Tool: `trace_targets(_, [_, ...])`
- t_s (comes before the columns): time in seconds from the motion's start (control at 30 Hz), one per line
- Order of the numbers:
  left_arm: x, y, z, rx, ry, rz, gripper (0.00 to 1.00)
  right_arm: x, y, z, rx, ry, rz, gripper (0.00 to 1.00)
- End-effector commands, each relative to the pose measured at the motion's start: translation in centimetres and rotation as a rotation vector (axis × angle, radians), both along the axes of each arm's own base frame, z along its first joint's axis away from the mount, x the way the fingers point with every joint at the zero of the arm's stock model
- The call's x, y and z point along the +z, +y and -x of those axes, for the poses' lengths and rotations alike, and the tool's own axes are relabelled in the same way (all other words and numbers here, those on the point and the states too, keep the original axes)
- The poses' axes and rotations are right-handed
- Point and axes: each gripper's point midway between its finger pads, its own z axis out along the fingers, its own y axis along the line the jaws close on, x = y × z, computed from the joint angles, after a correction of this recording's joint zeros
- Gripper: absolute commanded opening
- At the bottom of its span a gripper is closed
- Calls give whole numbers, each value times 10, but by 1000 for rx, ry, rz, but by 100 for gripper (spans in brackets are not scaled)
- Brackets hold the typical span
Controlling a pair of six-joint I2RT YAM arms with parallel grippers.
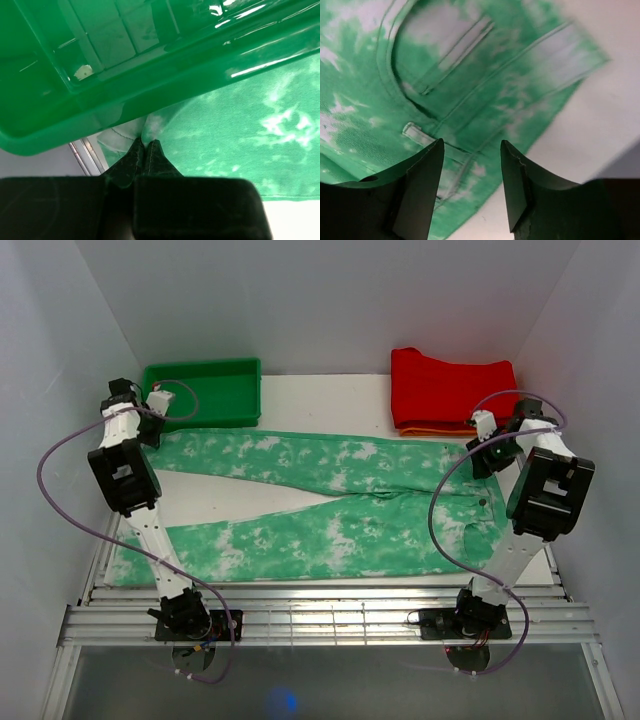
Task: Fold and stack the trousers
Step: Flatten the trousers out, then fold the trousers
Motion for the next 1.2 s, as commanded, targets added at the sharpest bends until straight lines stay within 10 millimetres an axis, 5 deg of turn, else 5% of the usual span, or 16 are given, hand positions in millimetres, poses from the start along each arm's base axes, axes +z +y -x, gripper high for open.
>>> trace_targets(0.0, [33,-2,1,7,-46,-24,0,-33,2,29,16,102,23,54])
trace_targets(0.13, [36,-6,9,-5,-41,-22,0,-57,-8,71,39,178,75,50])
trace_targets(0.27, [45,-9,15,-21,-51,-20,0,-43,-24,91,56,184,93,44])
trace_targets(0.37, [54,-13,18,-50,-67,-18,0,-4,-31,68,74,84,79,46])
trace_targets(0.5, [59,-15,19,-75,-80,-19,0,48,-35,17,88,-61,42,68])
trace_targets(0.7, [57,-16,17,-91,-79,-19,0,42,-47,-46,172,-61,-16,75])
trace_targets(1.0, [52,-20,19,-95,-69,-5,0,5,-20,-48,352,12,-92,83])
trace_targets(1.17, [47,-20,22,-95,-56,-6,0,-18,-1,-31,430,63,-120,83])
